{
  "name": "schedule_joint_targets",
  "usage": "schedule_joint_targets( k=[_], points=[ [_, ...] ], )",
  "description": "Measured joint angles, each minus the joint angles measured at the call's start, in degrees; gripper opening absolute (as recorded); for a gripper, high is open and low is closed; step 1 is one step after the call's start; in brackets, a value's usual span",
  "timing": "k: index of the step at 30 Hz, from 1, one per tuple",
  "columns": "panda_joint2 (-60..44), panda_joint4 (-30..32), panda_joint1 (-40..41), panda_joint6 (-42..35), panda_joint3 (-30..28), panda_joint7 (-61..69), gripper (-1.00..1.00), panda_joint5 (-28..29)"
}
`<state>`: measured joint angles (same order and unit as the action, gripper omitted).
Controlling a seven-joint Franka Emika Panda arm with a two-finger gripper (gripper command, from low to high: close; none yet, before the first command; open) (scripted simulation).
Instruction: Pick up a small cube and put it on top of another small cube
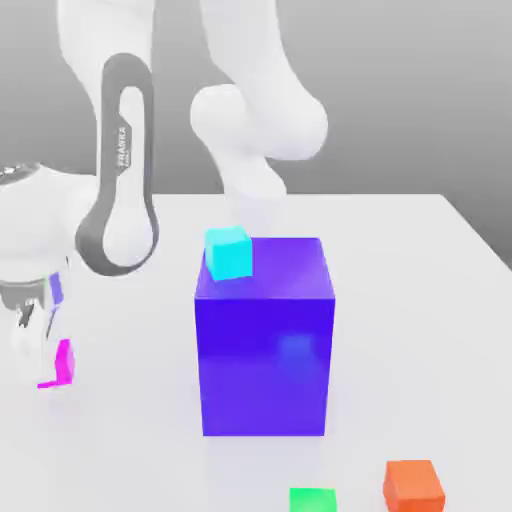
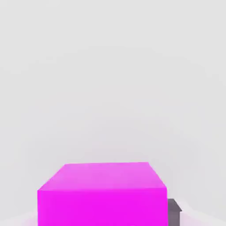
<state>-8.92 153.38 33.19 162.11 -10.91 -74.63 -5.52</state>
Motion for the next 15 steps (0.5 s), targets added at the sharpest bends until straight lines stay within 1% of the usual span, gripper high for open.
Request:
schedule_joint_targets(
  k=[3,6,11,13,15],
  points=[
    [-0.1,-3.9,-5.4,-4.0,4.2,-1.1,-1.0,2.7],
    [-1.4,-8.8,-11.4,-7.6,9.7,-2.0,-1.0,5.1],
    [-2.9,-14.9,-19.9,-12.2,17.1,-2.9,-1.0,8.0],
    [-3.9,-17.1,-23.0,-13.4,19.6,-3.3,-1.0,9.1],
    [-8.3,-20.3,-26.6,-12.2,21.1,-4.4,-1.0,11.5]
  ],
)
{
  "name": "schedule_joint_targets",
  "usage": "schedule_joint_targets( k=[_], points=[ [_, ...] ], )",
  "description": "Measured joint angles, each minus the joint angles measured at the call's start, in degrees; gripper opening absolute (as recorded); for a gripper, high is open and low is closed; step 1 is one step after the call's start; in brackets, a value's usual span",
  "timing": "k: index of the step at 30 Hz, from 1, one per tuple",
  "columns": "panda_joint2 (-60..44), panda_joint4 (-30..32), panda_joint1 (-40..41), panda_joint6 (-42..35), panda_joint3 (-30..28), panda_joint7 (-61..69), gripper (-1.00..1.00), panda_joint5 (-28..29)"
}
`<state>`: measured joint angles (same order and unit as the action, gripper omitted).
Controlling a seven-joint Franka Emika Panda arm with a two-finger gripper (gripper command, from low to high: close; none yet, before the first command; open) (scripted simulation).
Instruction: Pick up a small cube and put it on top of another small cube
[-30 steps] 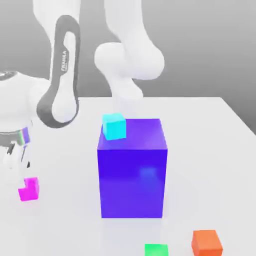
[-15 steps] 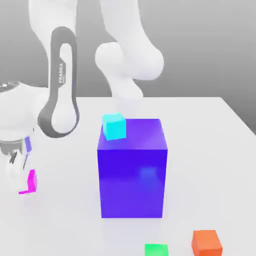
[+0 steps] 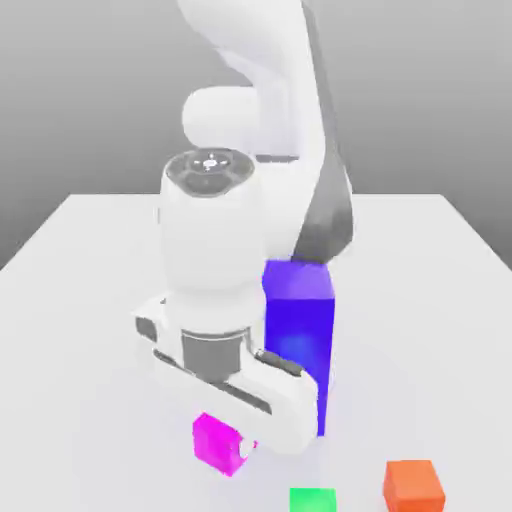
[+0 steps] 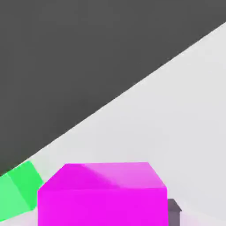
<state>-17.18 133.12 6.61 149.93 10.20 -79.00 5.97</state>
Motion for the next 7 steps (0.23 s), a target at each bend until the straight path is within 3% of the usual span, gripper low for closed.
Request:
schedule_joint_targets(
  k=[1,2,7],
  points=[
    [-2.4,-0.9,-1.2,1.5,0.0,-0.6,-1.0,1.1],
    [-4.3,-1.4,-2.0,2.8,-0.3,-1.1,1.0,1.9],
    [-4.3,-1.4,-2.0,2.8,-0.3,-1.1,1.0,1.9]
  ],
)
